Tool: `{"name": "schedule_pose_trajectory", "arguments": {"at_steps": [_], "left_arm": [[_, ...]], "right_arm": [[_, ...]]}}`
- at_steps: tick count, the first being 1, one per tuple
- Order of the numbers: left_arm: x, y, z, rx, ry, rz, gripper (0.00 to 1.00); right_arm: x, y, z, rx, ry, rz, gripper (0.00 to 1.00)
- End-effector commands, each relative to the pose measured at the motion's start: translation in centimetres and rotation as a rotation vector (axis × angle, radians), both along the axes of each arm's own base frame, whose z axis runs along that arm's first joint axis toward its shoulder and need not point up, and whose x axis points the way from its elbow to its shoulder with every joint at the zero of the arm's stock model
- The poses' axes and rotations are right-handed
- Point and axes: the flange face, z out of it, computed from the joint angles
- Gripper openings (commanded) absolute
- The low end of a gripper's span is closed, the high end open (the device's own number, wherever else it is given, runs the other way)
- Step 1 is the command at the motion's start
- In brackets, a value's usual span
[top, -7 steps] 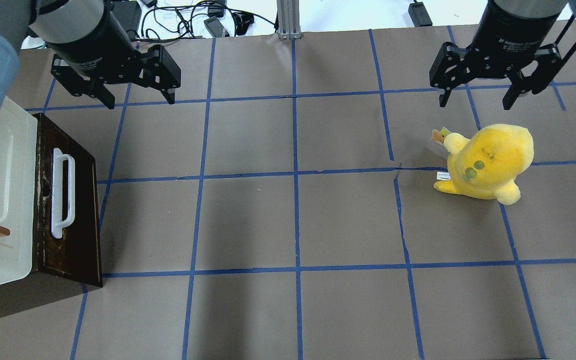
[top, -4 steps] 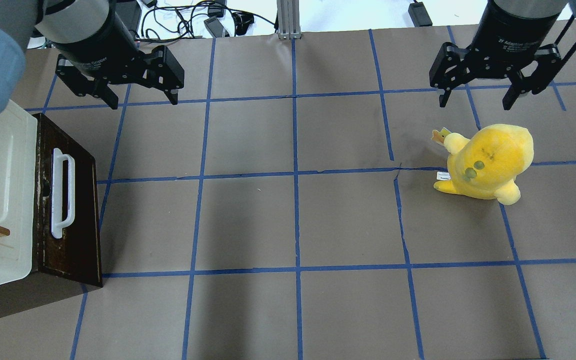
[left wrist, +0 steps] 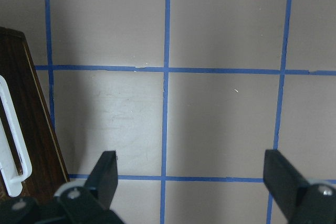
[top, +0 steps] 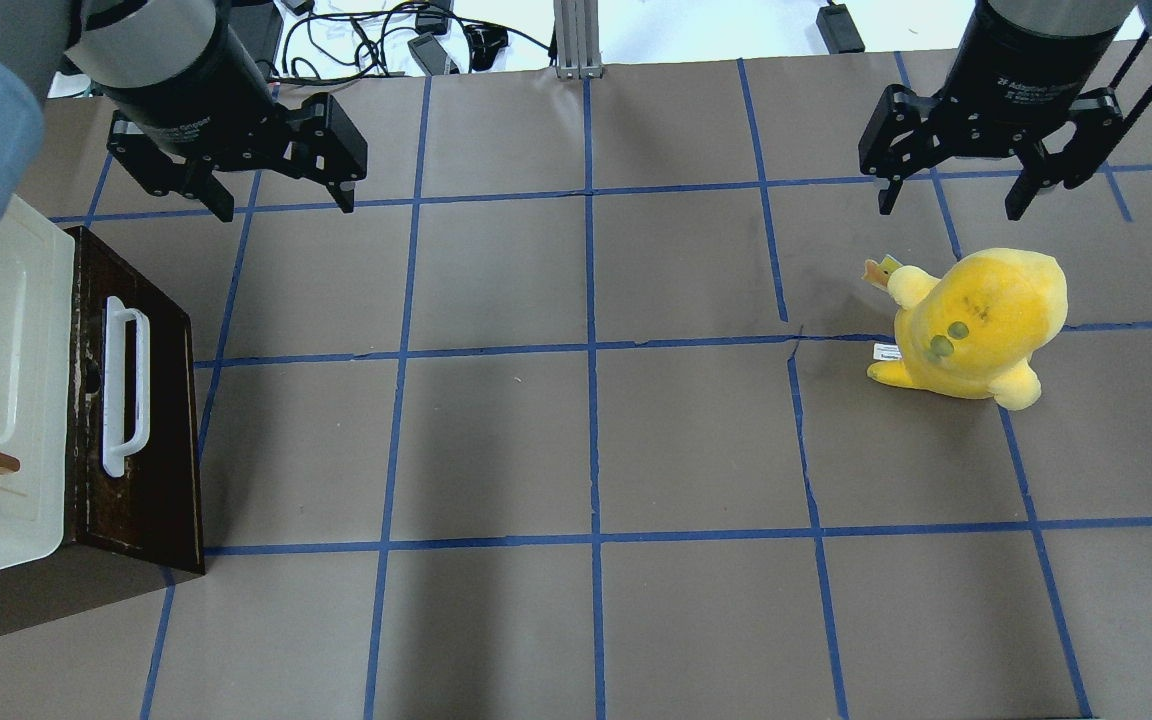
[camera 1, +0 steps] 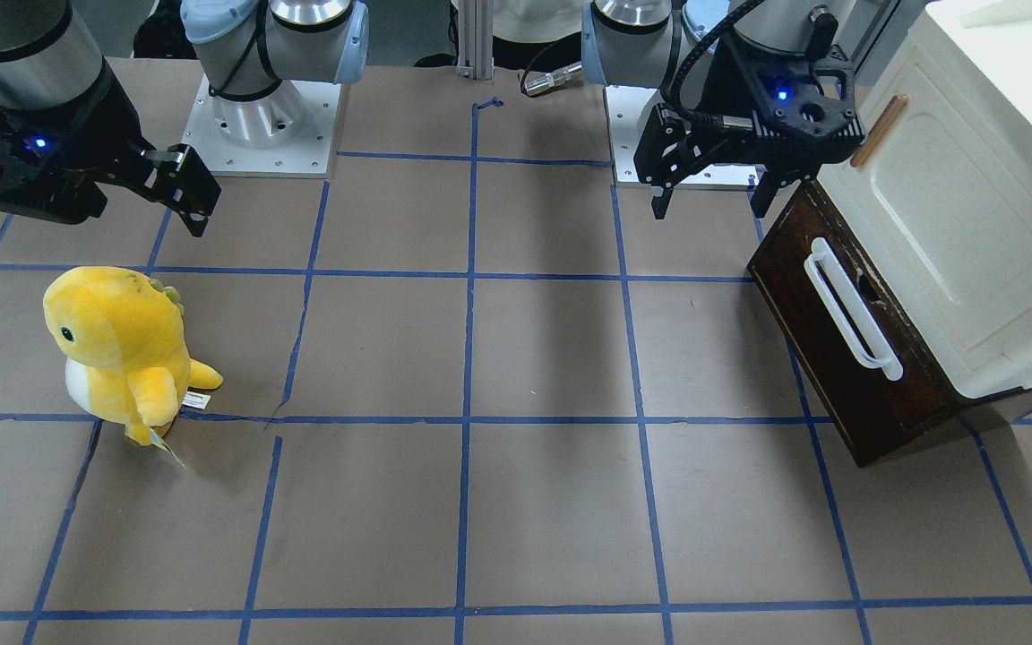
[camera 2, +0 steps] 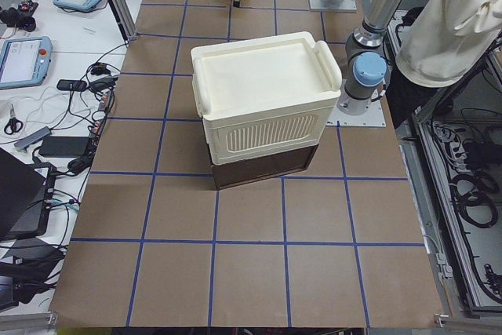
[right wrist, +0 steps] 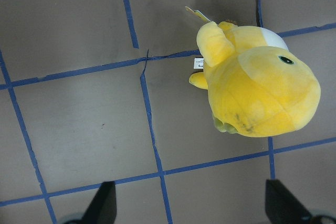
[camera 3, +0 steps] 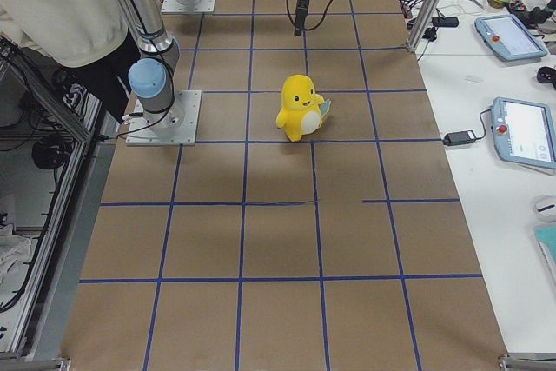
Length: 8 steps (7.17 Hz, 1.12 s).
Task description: Pull drawer sideways
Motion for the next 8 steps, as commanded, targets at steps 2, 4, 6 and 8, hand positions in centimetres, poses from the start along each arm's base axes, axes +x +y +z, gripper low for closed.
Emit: {"name": "schedule_pose_trajectory", "arguments": {"at_steps": [2,4,6,8], "left_arm": [[-1.3,-3.2,-8.1,0.189,-0.114,0.000,1.00],[-2.9,-2.6,-16.0,0.291,-0.336,0.051,1.00],[-0.7,-2.1,-20.9,0.356,-0.586,0.000,1.00],[0.9,-0.5,-24.9,0.433,-0.753,-0.074,1.00]], "right_arm": [[0.1,0.0,0.0,-0.001,0.000,0.001,1.00],[0.1,0.0,0.0,-0.001,0.000,0.001,1.00],[0.1,0.0,0.0,0.000,0.000,0.001,1.00],[0.0,0.0,0.0,-0.001,0.000,0.000,1.00]]}}
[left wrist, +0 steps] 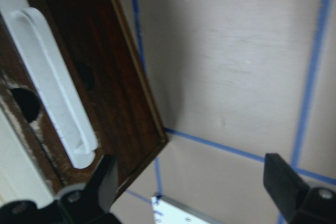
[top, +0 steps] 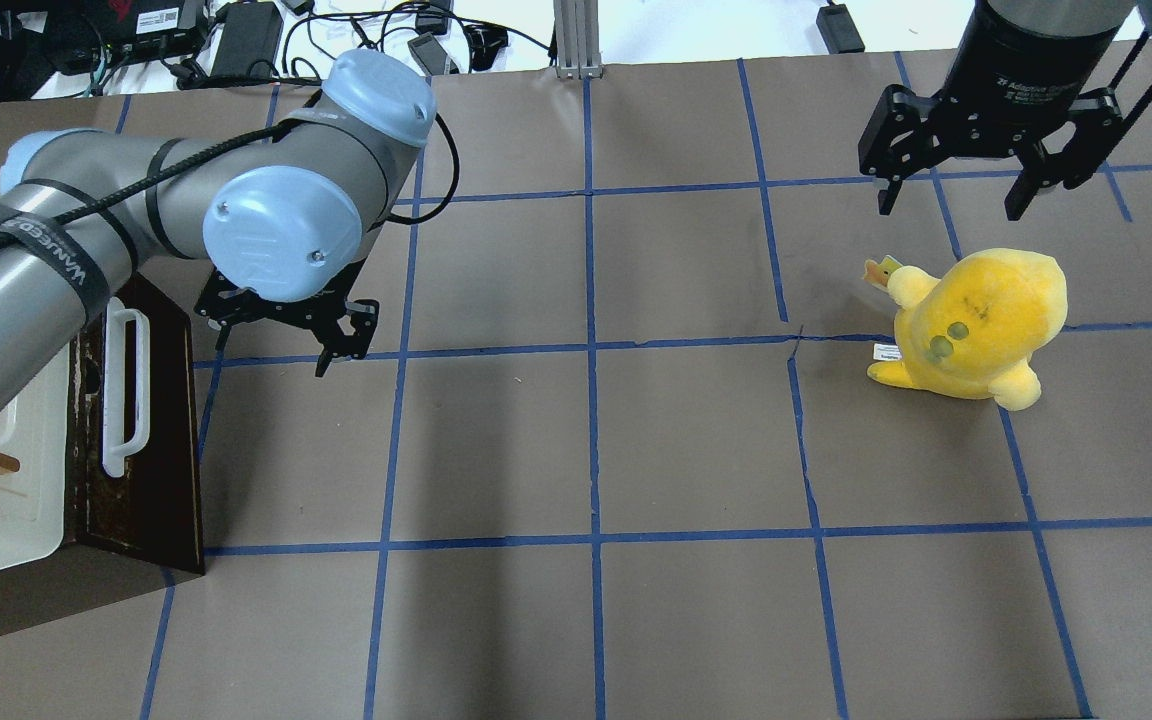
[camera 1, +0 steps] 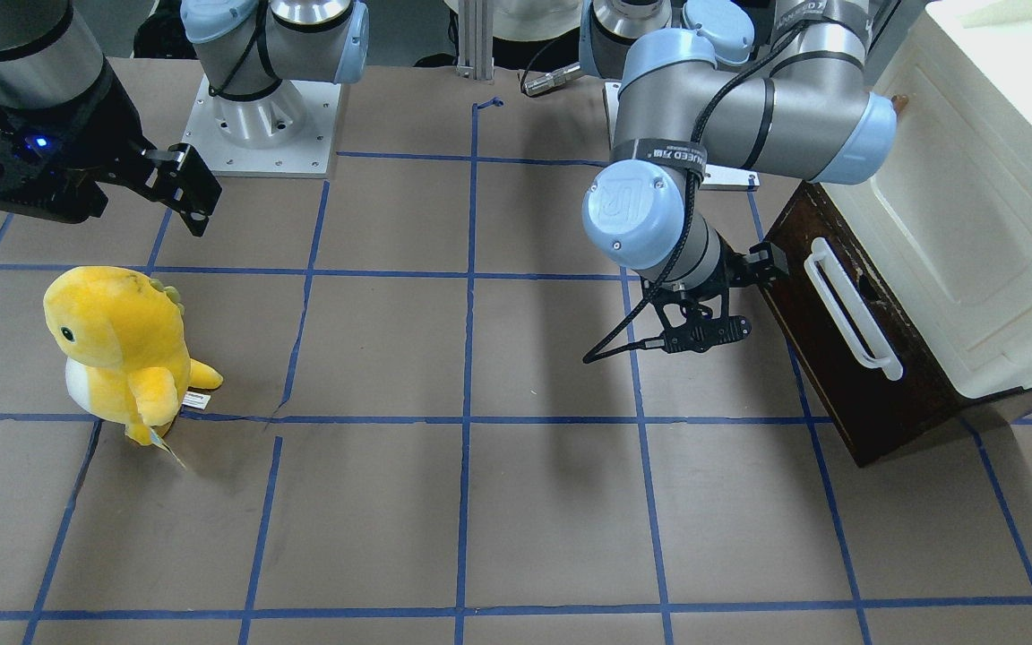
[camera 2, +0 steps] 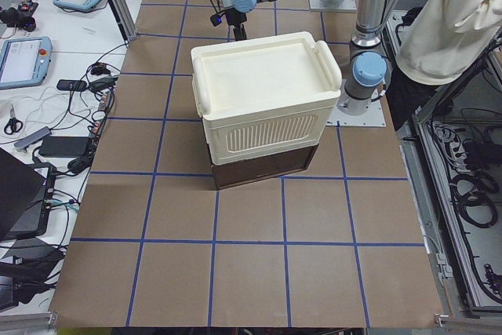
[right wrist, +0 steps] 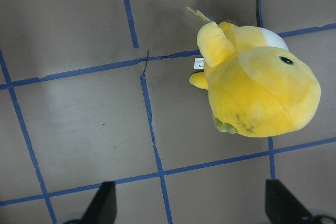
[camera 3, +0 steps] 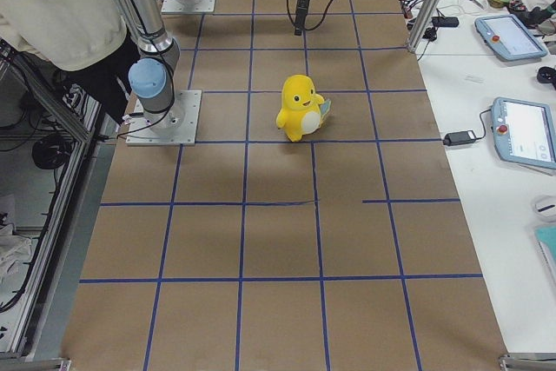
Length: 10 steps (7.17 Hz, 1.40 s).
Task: Pull drawer sideways
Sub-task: 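Move the left gripper down toward the white drawer handle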
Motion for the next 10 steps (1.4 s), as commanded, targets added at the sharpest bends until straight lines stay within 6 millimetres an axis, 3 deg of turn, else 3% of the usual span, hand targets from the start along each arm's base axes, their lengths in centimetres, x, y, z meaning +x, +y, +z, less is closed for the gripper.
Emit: {"name": "schedule_pose_trajectory", "arguments": {"at_steps": [1,7,10], "left_arm": [[1.2,1.7,-3.1,0.074,-0.120,-0.061,1.00],[1.2,0.5,-1.8,0.050,-0.130,-0.079,1.00],[1.8,-0.1,-3.7,0.070,-0.232,-0.123,1.00]], "right_arm": [[0.0,0.0,0.0,-0.001,0.000,0.000,1.00],[-0.1,0.0,0.0,-0.001,0.000,-0.001,1.00],[0.0,0.0,0.0,-0.001,0.000,0.000,1.00]]}}
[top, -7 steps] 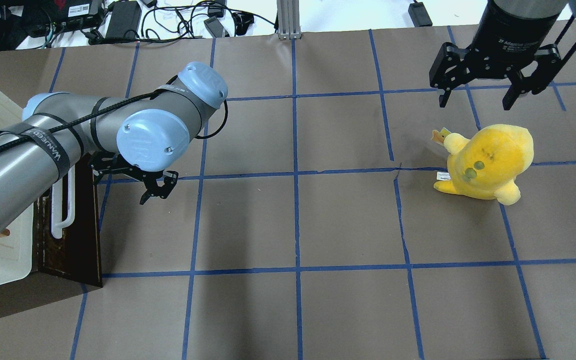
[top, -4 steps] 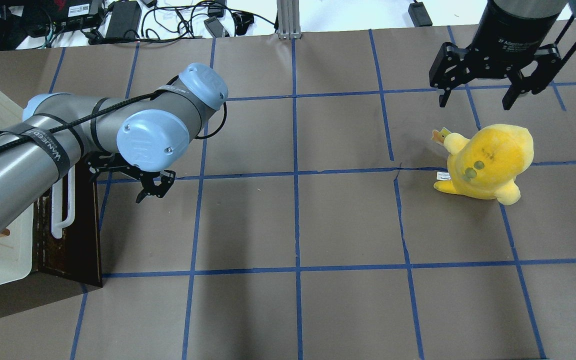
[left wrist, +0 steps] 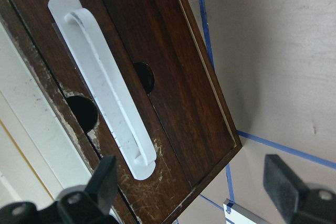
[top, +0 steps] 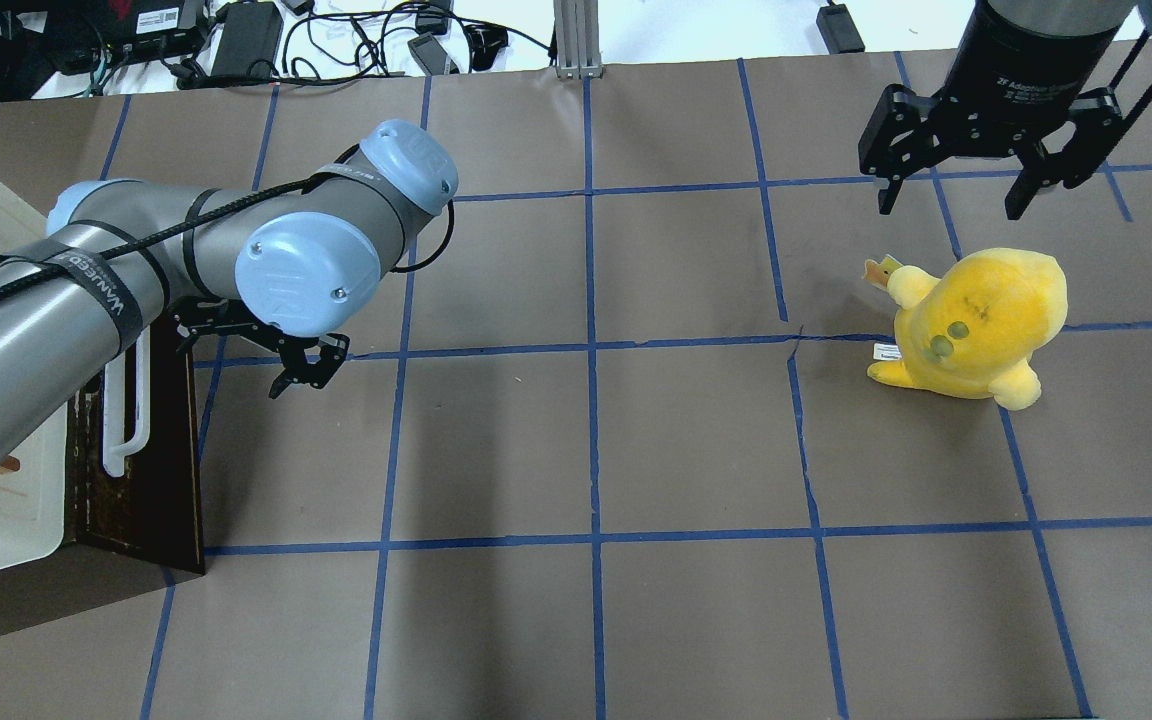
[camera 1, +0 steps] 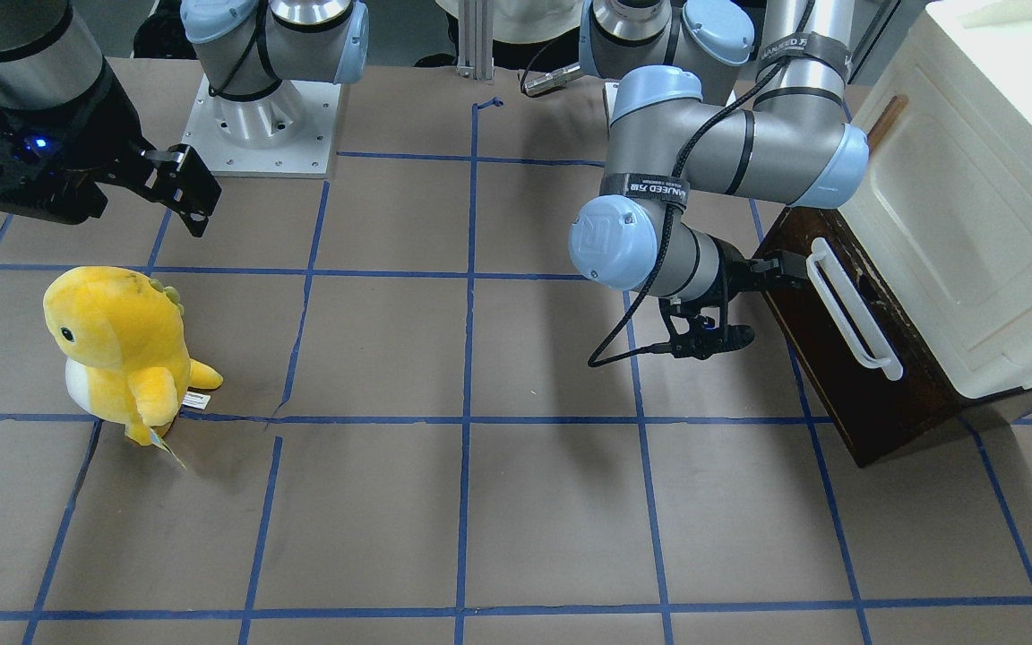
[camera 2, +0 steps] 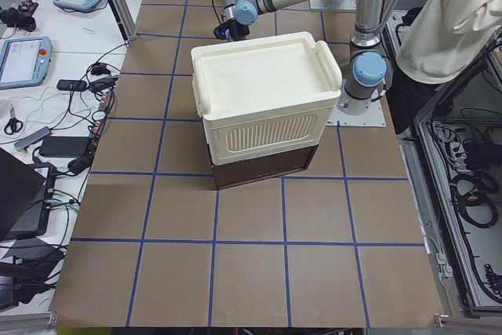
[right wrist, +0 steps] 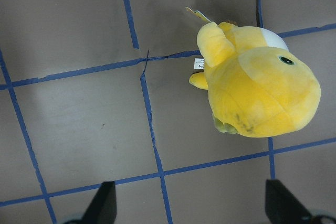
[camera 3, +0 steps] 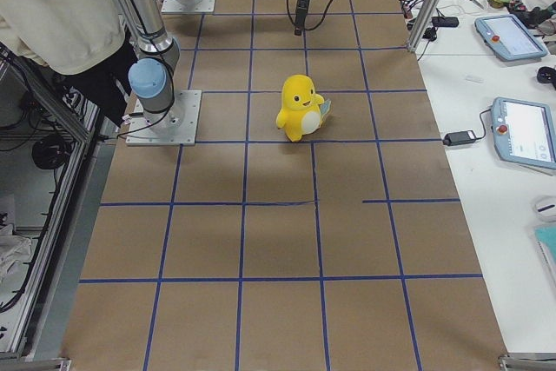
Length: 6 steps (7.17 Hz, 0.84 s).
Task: Pull drawer sideways
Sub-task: 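Lower the left gripper onto the white handle and close on it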
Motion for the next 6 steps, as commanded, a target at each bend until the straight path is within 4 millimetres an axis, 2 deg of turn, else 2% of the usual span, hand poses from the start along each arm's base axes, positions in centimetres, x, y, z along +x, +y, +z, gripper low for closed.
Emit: {"name": "schedule_pose_trajectory", "arguments": {"at_steps": [1,3,5,6], "left_arm": [[0.6,-0.9,-2.0,0.029,-0.101,-0.057,1.00],[1.0,-1.8,-4.0,0.056,-0.180,-0.103,1.00],[1.9,-1.0,-7.4,0.092,-0.248,-0.106,0.99],[3.6,-1.0,-7.9,0.113,-0.276,-0.104,0.99]], "right_arm": [[0.0,0.0,0.0,0.000,0.000,0.000,1.00],[0.0,0.0,0.0,0.002,0.000,0.000,1.00],[0.0,0.0,0.0,0.000,0.000,0.000,1.00],[0.0,0.0,0.0,0.000,0.000,0.000,1.00]]}}
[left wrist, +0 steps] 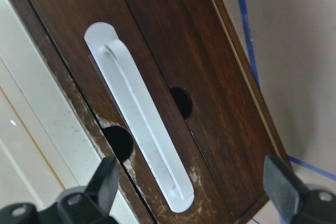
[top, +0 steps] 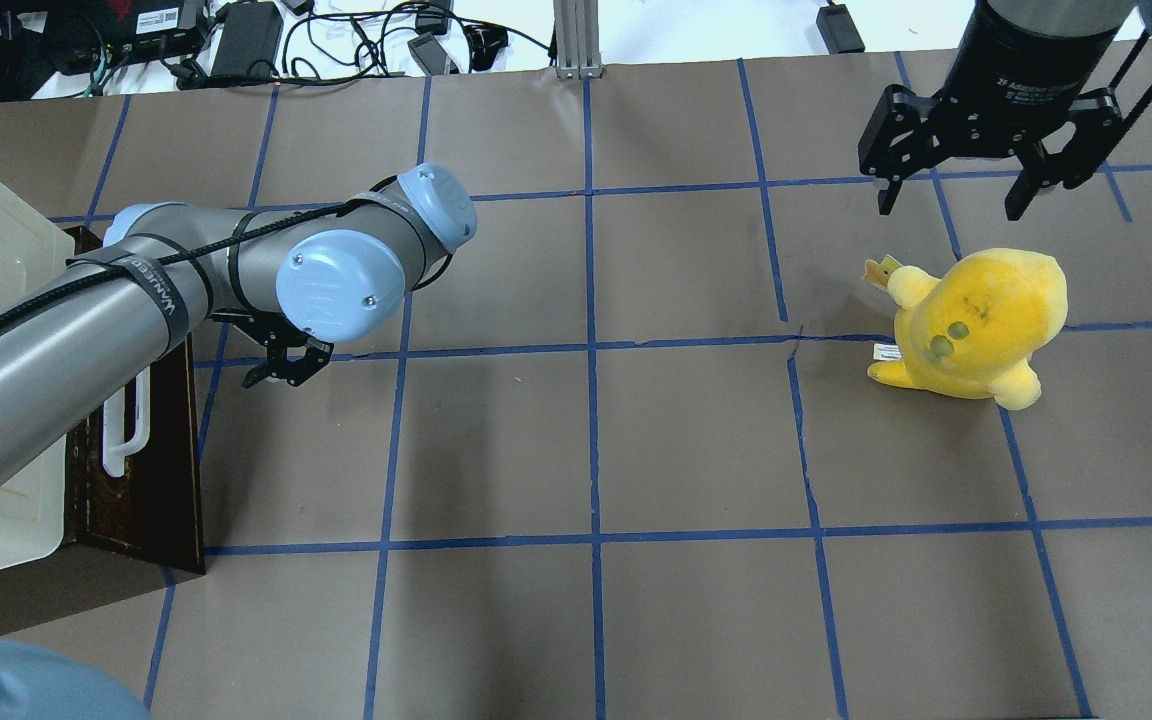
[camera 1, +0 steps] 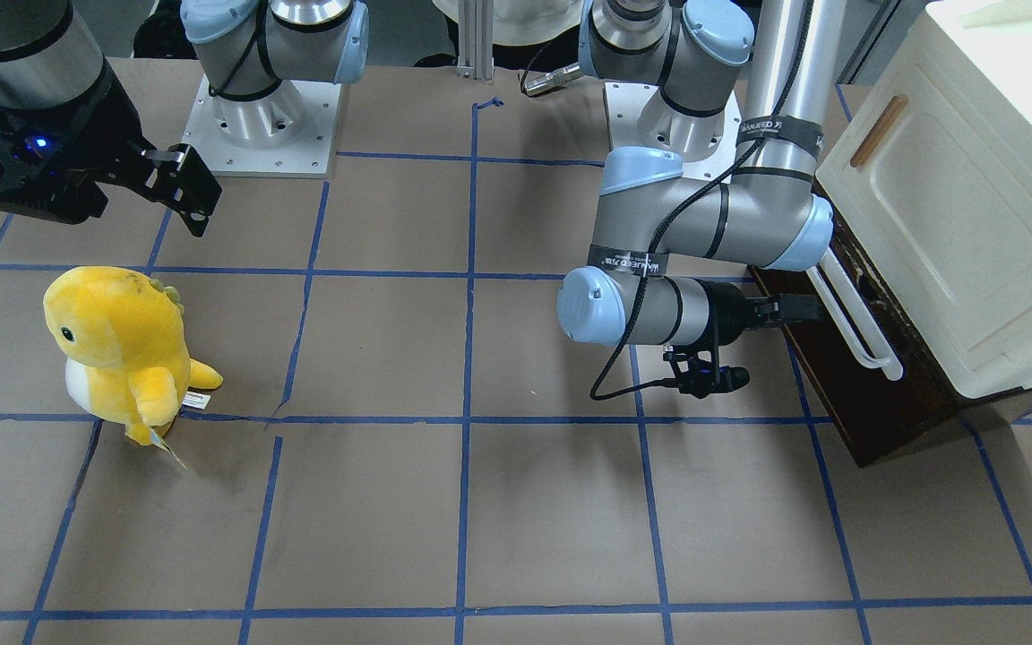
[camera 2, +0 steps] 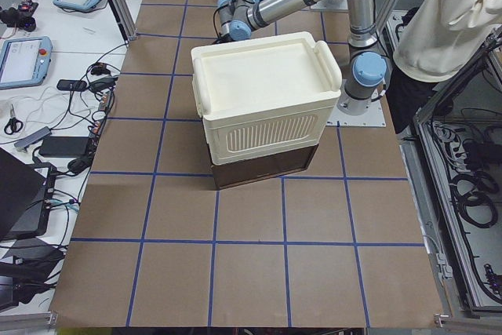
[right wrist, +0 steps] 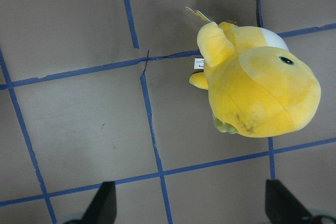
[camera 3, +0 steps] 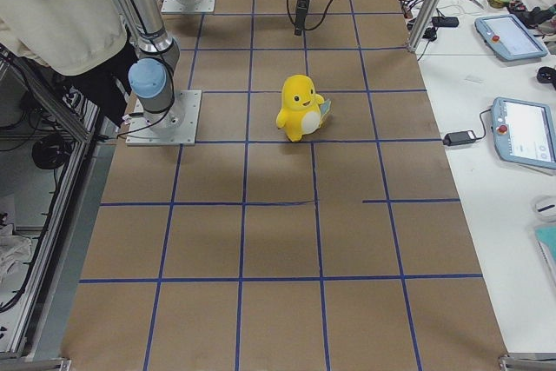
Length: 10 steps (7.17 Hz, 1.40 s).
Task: Pull drawer sideways
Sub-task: 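Lower the left gripper onto the white handle and close on it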
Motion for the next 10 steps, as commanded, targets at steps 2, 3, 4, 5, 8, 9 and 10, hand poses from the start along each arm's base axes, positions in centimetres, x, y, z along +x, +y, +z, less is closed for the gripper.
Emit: {"name": "schedule_pose_trajectory", "arguments": {"at_steps": [2,3,4,5,8,9,10], "left_arm": [[2.9,0.5,-1.5,0.073,-0.066,0.004,0.98],[3.2,0.7,-1.5,0.099,-0.069,0.008,0.94],[4.1,0.7,-1.5,0.103,-0.080,0.016,0.91],[4.2,0.7,-1.3,0.102,-0.080,0.020,0.89],[5.3,0.6,-1.1,0.104,-0.081,0.039,0.70],[5.3,0.6,-1.2,0.106,-0.081,0.039,0.57],[5.3,0.6,-1.3,0.109,-0.081,0.039,0.49]], "right_arm": [[0.0,0.0,0.0,0.000,0.000,0.000,1.00],[0.0,0.0,0.0,0.000,0.000,0.000,1.00],[0.0,0.0,0.0,0.001,0.000,0.000,1.00],[-0.1,0.0,0.0,0.000,0.000,-0.002,1.00],[0.0,0.0,0.0,0.000,0.000,0.000,1.00],[-0.1,0.0,0.0,0.001,0.000,-0.002,1.00],[-0.1,0.0,0.0,0.000,0.000,-0.002,1.00]]}}
